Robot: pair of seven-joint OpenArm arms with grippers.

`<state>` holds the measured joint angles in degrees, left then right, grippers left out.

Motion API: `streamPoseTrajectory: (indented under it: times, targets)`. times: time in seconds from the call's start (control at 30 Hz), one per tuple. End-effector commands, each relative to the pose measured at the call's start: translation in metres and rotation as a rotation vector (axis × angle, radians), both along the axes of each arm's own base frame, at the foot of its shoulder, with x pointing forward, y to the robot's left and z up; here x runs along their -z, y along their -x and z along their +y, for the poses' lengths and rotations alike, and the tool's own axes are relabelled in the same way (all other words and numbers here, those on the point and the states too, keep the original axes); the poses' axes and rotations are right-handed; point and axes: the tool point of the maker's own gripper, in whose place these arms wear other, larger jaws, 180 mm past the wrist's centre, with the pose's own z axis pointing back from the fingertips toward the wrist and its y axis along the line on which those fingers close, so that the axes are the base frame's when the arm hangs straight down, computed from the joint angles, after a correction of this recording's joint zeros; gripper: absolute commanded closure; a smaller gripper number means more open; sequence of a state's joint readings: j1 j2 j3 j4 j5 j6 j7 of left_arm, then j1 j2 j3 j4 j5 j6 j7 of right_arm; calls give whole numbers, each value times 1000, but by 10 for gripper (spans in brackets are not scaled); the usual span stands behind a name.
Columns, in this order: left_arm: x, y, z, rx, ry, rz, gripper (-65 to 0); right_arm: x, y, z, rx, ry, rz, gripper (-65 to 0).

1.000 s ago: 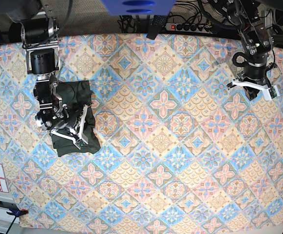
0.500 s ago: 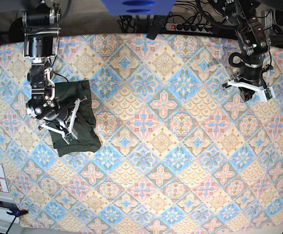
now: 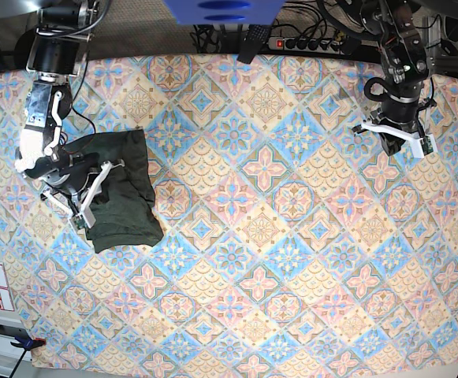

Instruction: Fold the T-shirt properly

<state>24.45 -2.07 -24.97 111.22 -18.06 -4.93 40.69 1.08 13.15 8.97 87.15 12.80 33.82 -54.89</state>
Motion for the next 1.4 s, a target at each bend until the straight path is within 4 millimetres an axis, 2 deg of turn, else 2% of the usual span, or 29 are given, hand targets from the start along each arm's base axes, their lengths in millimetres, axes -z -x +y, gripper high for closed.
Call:
streamPoseTrajectory:
  times: [0.0, 0.07, 0.2, 0.33, 0.67, 0.8, 0.93, 1.07, 1.17, 1.3, 1.37]
  targets:
    - [-11, -6, 3, 2, -18, -42, 0, -5, -5, -7, 15, -3, -18, 0]
    - [-11, -5, 3, 2, -18, -41, 0, 5, -2, -11, 31, -14, 13, 0]
    - [-11, -5, 3, 2, -18, -39, 0, 7, -18, -12, 46, -35, 21, 0]
    - [-9, -2, 3, 3, -18, -31, 0, 22, -10, -11, 53, -52, 67, 0]
    - [-8, -1, 3, 2, -17, -29, 0, 33, -8, 52, -71, -99, 95, 0]
    - [-8, -1, 3, 2, -17, -29, 0, 35, -7, 65, -76, -123, 98, 0]
    - [-8, -1, 3, 2, -17, -29, 0, 34, -7, 67, -77, -129, 96, 0]
    - [-8, -1, 3, 2, -17, -27, 0, 30, -9, 68, -80, -130, 83, 0]
    - [-8, 0, 2, 4, -16, -28, 0, 10, -17, 67, -91, -112, 21, 0]
    - [-5, 7, 0, 6, 23, -21, 0, -19, -9, 70, -117, -77, -71, 0]
    - [-5, 12, 2, 16, 31, -15, 0, -27, 2, 70, -130, -60, -93, 0]
